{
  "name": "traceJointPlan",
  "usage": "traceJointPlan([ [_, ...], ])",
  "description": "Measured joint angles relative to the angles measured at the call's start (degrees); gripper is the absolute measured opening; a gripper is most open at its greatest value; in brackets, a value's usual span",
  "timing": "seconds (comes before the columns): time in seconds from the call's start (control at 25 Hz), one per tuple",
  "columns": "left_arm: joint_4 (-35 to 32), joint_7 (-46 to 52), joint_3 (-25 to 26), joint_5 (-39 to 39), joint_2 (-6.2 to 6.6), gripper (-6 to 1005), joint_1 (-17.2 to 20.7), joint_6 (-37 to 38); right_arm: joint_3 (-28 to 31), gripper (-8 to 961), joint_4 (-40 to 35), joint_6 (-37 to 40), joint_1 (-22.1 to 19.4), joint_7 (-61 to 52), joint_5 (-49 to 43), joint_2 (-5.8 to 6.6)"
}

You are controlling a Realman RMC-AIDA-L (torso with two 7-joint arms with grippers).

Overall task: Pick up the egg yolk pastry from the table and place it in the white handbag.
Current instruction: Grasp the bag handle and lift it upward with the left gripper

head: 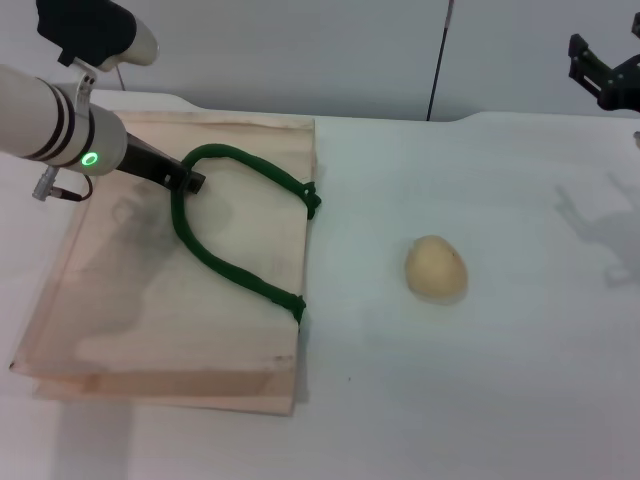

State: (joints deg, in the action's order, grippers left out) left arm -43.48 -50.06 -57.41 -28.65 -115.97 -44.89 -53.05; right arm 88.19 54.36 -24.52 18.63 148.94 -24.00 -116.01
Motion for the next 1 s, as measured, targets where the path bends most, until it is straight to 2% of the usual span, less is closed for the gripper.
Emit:
traceJointPlan([
  [0.24, 0.5, 0.0, 0.1, 0.0, -0.07, 404, 0.0, 0.5, -0.1, 772, 0.1, 0.0, 0.0, 0.0, 0.0, 0.0],
  [0.56, 0.3, 0.3, 0.5, -0.1, -0.12, 305, 0.0, 1.0, -0.2, 772, 0.0, 0.0, -0.1, 0.0, 0.0, 0.0],
  [0.8, -1.0, 0.7, 0.1, -0.1, -0.03, 131, -0.1, 0.7, -0.2, 772, 0.0, 0.4, -0.1, 0.0, 0.0, 0.0],
  [1.0, -4.6, 0.5, -0.1, -0.5, -0.36, 130, 0.8, 0.0, -0.2, 772, 0.0, 0.5, -0.2, 0.1, 0.0, 0.0],
])
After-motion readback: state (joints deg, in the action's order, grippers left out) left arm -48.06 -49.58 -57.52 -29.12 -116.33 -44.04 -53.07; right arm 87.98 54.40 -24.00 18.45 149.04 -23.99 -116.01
